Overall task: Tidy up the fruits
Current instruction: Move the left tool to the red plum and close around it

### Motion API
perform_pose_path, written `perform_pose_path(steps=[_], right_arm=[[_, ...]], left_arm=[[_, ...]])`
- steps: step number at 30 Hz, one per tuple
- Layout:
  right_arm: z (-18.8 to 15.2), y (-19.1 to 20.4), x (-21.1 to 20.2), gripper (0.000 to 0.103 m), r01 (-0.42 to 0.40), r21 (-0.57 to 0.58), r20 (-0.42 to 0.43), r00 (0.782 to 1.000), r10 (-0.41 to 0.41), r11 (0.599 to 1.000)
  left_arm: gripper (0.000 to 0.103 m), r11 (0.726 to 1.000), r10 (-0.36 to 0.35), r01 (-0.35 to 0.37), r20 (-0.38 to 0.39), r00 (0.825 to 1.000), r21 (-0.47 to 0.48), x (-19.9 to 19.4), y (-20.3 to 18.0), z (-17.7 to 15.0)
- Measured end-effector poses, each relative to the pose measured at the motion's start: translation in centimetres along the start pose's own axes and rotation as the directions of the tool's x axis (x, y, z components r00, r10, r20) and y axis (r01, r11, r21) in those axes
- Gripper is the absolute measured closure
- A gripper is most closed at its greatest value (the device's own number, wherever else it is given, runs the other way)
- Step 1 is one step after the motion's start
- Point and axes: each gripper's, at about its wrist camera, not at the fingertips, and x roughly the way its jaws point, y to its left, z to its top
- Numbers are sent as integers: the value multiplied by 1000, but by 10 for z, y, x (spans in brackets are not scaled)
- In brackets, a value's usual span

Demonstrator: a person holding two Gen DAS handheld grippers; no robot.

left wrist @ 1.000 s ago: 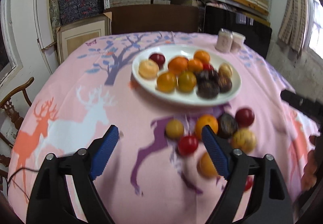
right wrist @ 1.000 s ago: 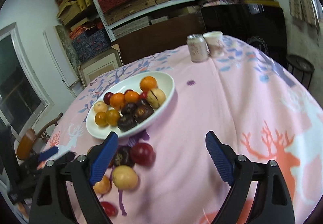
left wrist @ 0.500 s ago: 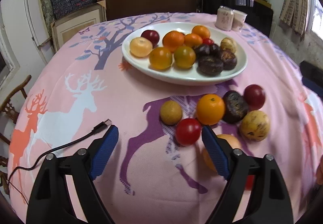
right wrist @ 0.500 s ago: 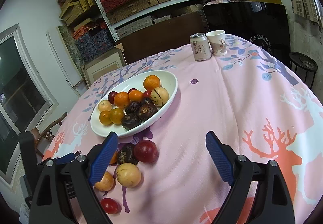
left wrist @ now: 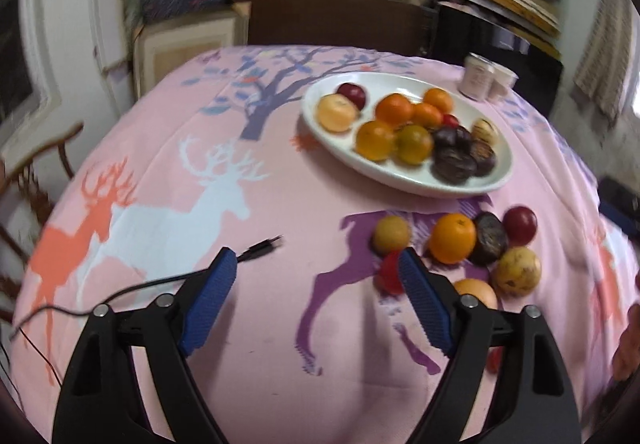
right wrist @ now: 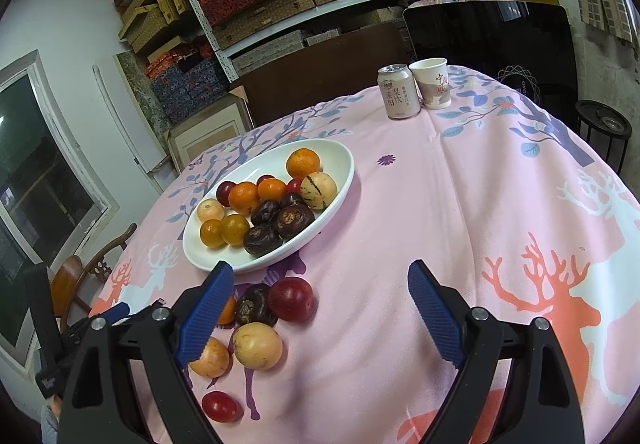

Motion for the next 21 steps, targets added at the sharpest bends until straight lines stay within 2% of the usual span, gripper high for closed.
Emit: perform_pose_path(steps=[6, 11, 13, 15, 21], right_arm=[[-1, 2, 1, 13, -2, -6, -6, 1000, 2, 1000], [-2, 3, 3, 13, 2, -12, -12, 1000, -2, 1000], [-2, 2, 3, 13, 3, -9, -11, 1000, -3, 1000], [-2, 2, 3, 13, 2, -7, -11, 1000, -2, 1000], [-2, 2, 3, 13, 3, -9, -10, 1000, -3, 1000]], left_arm=[[24, 996, -41, 43, -23, 999, 78, 10, -25, 1], [24, 993, -3, 11, -69, 998, 118, 31, -36, 2], [29, 993, -28, 38, -95, 995, 107, 35, -34, 1], [46, 991, -79, 89, -100, 992, 102, 32, -34, 0], [61, 982, -143, 157, -128, 981, 106, 39, -38, 0]])
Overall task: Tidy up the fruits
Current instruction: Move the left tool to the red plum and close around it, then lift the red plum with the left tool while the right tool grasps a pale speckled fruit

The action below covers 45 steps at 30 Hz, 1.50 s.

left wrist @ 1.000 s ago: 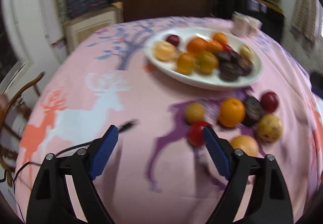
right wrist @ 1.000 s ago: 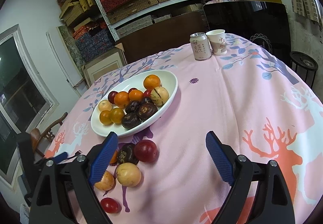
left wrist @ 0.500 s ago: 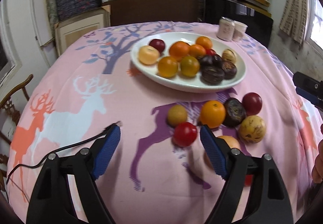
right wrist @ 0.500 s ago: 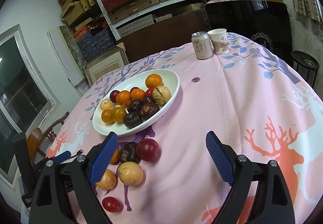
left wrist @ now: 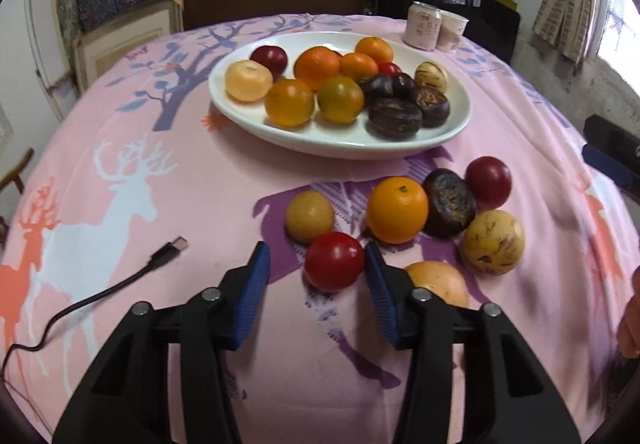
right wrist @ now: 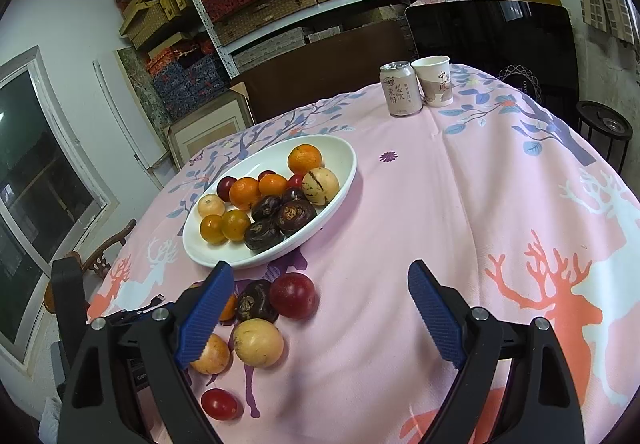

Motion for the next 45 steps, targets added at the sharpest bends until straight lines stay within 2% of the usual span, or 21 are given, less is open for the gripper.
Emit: perform_pose_path(steps=[2, 6, 9, 12, 16, 20, 26, 28, 31, 33, 35, 37, 39, 41, 42, 43, 45], right_arm=[[0, 0, 0, 13, -1, 2, -3, 1000, 1, 1000], [0, -1, 0, 13, -1, 3, -7, 1000, 1, 1000], [-1, 1, 2, 13, 3, -7, -18, 1000, -3, 1000], [-3, 5, 6, 13, 6, -28, -34, 999, -7, 1000], [-13, 19, 17, 13, 11, -101, -90, 996, -20, 995], [-27, 35, 29, 13, 6, -184, -154, 987, -34, 983], [-40, 45, 43, 13, 40, -256, -213, 972, -97, 966], [-36, 38, 41, 14, 44, -223, -211, 973, -93, 974], [-22, 16, 28, 14, 138, -137, -127, 980, -156, 981], [-13, -5, 18, 14, 125, -22, -106, 986, -127, 992], [-14, -11, 19, 14, 84, 9, -132, 988, -82, 996], [-19, 2, 24, 14, 88, -63, -145, 985, -96, 994], [-27, 22, 27, 14, 95, -184, -145, 982, -122, 978], [-34, 35, 30, 22, 102, -256, -145, 979, -143, 961], [-36, 37, 33, 25, 101, -268, -155, 977, -146, 958], [-37, 37, 35, 34, 102, -273, -166, 975, -151, 957], [-38, 36, 39, 39, 87, -266, -191, 971, -141, 960]], left_arm=[[62, 999, -35, 35, -15, 999, -22, 3, 3, 1], [74, 997, -71, 70, -20, 997, -19, 3, 3, 1], [74, 999, -39, 39, -9, 999, -5, 1, 0, 1], [74, 999, -19, 20, 22, 1000, -30, -9, 6, 1], [74, 996, 50, -43, 91, 995, -75, -28, 18, 1], [74, 994, 42, -31, 98, 994, -107, -33, 27, 3], [74, 996, 47, -39, 95, 994, -85, -33, 23, 1], [74, 995, 47, -39, 99, 994, -88, -33, 23, 2], [74, 995, 47, -37, 103, 994, -98, -34, 26, 2], [74, 994, 46, -35, 105, 993, -99, -35, 26, 2], [74, 995, 48, -38, 107, 993, -96, -35, 26, 2], [74, 995, 51, -41, 110, 993, -95, -36, 26, 2], [74, 994, 54, -43, 109, 993, -98, -36, 27, 2], [74, 994, 53, -42, 106, 993, -100, -36, 27, 2], [74, 994, 53, -42, 105, 993, -99, -35, 27, 2], [74, 994, 54, -44, 103, 993, -96, -35, 27, 2], [74, 995, 53, -43, 102, 993, -92, -35, 26, 1]])
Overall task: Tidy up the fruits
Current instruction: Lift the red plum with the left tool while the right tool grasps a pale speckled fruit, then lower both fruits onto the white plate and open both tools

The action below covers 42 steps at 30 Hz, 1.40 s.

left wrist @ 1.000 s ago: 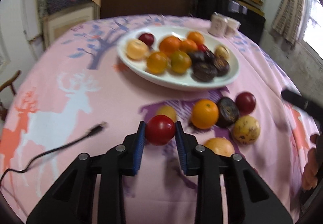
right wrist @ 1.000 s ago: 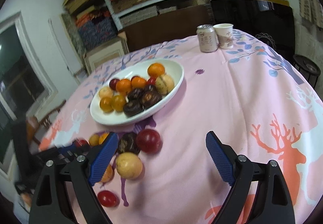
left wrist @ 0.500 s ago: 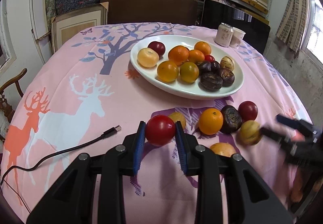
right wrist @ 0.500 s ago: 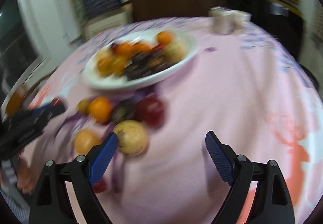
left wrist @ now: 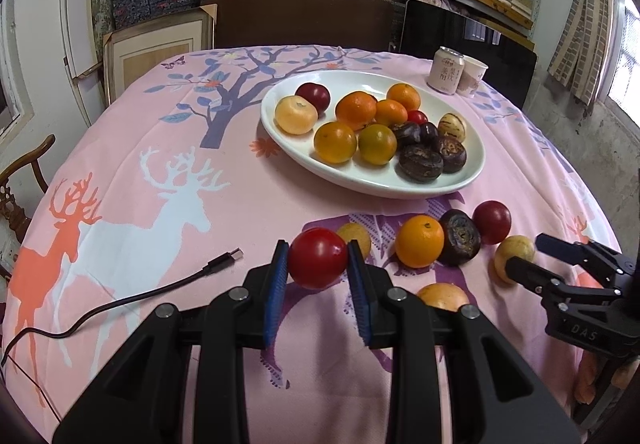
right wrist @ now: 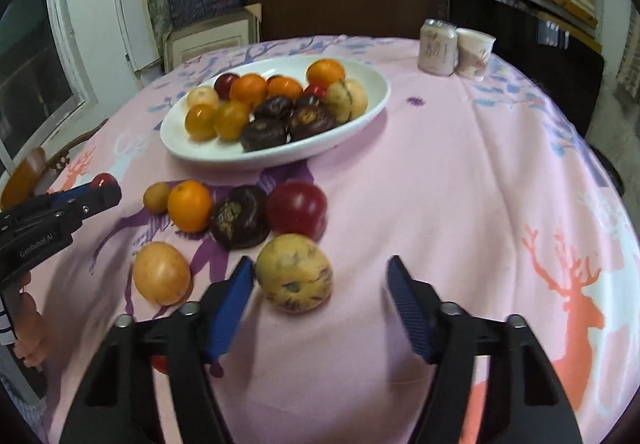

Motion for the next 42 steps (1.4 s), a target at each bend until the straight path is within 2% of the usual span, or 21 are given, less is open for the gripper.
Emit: perform_pose_path(steps=[4, 9, 15, 21, 24, 29, 35, 39, 42], right_arm=[[-1, 3, -1, 45, -5, -6, 7, 1000, 5, 1000], [-1, 6, 3, 63, -52, -10, -10, 999, 52, 999], [0, 3, 2, 63, -59, 12, -10, 998, 59, 998], [7, -14, -9, 63, -81, 87, 44, 996, 78, 993], [26, -21, -16, 63, -108, 116, 76, 992, 100, 987], [79, -22, -21, 63, -84, 96, 140, 988, 70, 992], [123, -21, -1, 63, -98, 105, 151, 985, 81, 990], [138, -16, 15, 63, -94, 90, 144, 986, 80, 991], [142, -12, 27, 63, -84, 85, 133, 989, 72, 993]], left_arm=[[74, 1000, 0, 0, -1, 1000, 1, 0, -1, 0], [74, 1000, -1, 1, -7, 1000, 4, 1, -2, -1], [74, 1000, -4, 4, -14, 1000, 7, 3, -3, -1], [74, 999, -43, 43, 1, 999, 7, 1, -8, 13], [74, 998, -62, 61, 14, 998, 14, 3, -14, 33], [74, 993, -117, 117, 7, 993, 16, 24, -33, 64], [74, 993, -109, 109, -1, 994, 40, 48, -45, 73], [74, 997, -68, 67, 15, 998, 33, 56, -41, 78], [74, 998, -63, 63, 12, 998, 19, 61, -36, 80]])
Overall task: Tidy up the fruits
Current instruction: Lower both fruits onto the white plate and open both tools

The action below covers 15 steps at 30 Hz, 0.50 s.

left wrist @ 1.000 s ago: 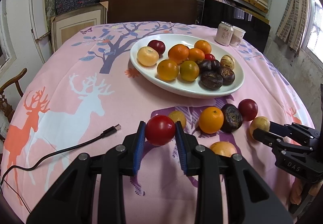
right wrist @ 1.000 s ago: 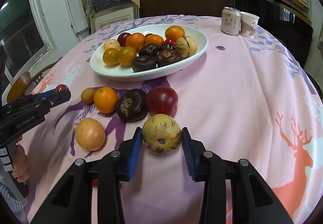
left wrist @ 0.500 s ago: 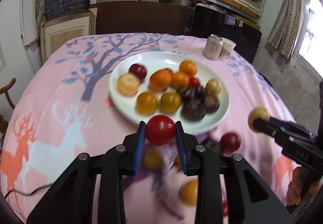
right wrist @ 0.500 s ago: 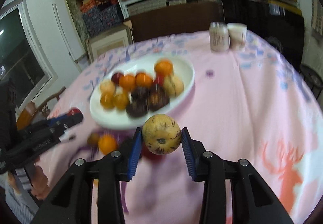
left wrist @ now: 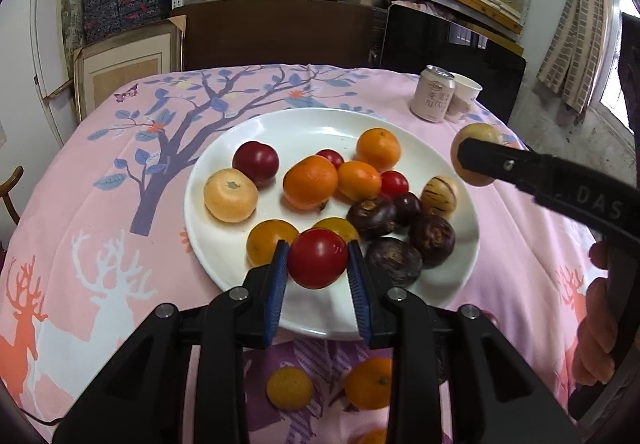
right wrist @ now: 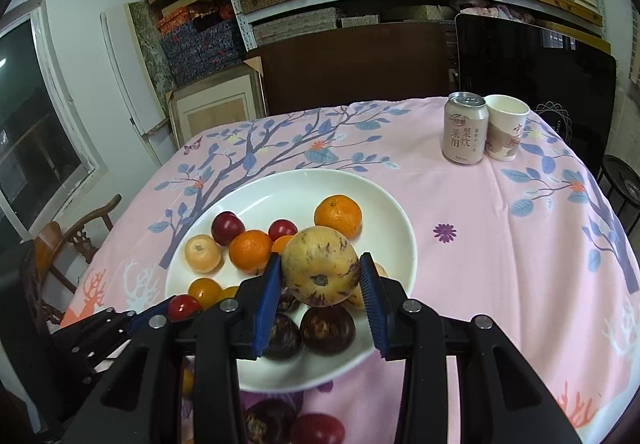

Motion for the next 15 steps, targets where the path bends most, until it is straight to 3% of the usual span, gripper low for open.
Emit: perform_pose_path(steps=[15], right_arm=[[-3, 5, 28, 63, 23, -38, -18, 1000, -23, 999]], left_arm=[[74, 998, 49, -50, 16, 999, 31, 12, -10, -3]])
